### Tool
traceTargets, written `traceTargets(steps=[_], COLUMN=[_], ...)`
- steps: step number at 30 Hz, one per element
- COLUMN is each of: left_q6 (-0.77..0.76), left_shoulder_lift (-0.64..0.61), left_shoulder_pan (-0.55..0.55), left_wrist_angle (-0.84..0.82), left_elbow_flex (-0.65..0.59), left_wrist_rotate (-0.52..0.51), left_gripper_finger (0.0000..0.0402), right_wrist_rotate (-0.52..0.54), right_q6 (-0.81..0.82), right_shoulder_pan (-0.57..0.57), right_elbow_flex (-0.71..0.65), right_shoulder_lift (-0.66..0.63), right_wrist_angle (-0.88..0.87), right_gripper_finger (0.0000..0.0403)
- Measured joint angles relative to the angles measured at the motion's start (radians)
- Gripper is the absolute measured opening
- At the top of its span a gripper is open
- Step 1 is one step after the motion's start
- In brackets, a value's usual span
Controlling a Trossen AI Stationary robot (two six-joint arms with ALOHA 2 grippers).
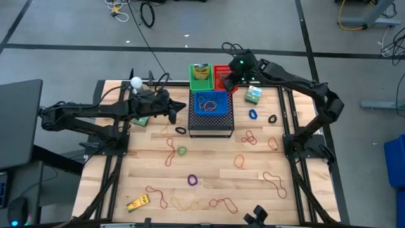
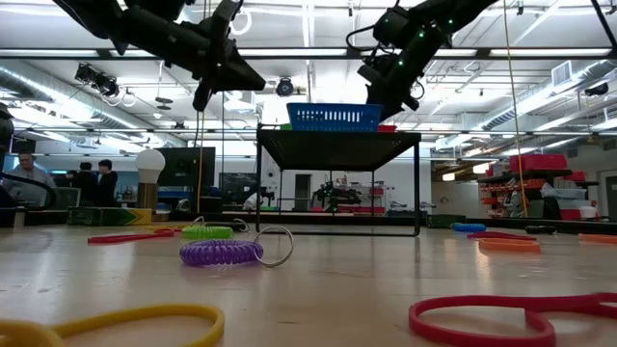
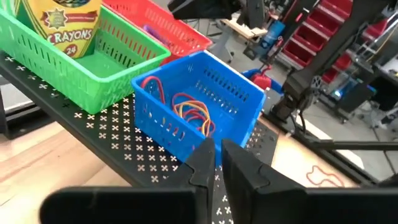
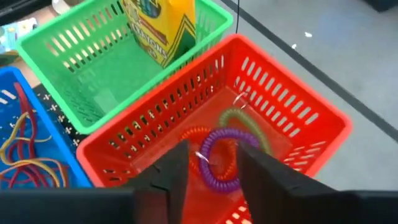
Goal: Pick & Place Office Desk Supplies
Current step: Put the red rubber band into the blue bin on the shelf
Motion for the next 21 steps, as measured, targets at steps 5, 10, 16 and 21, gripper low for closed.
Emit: traceTargets(steps=[5, 10, 16, 21], left_q6=[0.028, 0.064, 0.073, 0.01], left_shoulder_lift=[0.009, 0.02, 0.059, 0.081], left_shoulder_pan=[-0.001, -0.014, -0.036, -0.04], left_wrist_angle=[-0.009, -0.067, 0.084, 0.155], left_elbow_flex=[0.0, 0.0, -0.092, -0.162], left_wrist_rotate=[-0.017, -0.046, -0.055, -0.038], left_gripper_finger=[0.0025, 0.0006, 0.0007, 0.0009], right_wrist_rotate=[0.007, 0.005, -0.013, 0.034], right_q6=[-0.027, -0.054, 0.006, 0.093], right_shoulder_pan=[-0.003, 0.014, 0.076, 0.18], right_elbow_flex=[0.023, 0.018, -0.225, -0.373], right_shoulder_lift=[-0.061, -0.187, -0.387, -0.565], right_wrist_angle=[-0.052, -0.096, 0.008, 0.041], right_gripper_finger=[0.0162, 0.0107, 0.0009, 0.0015])
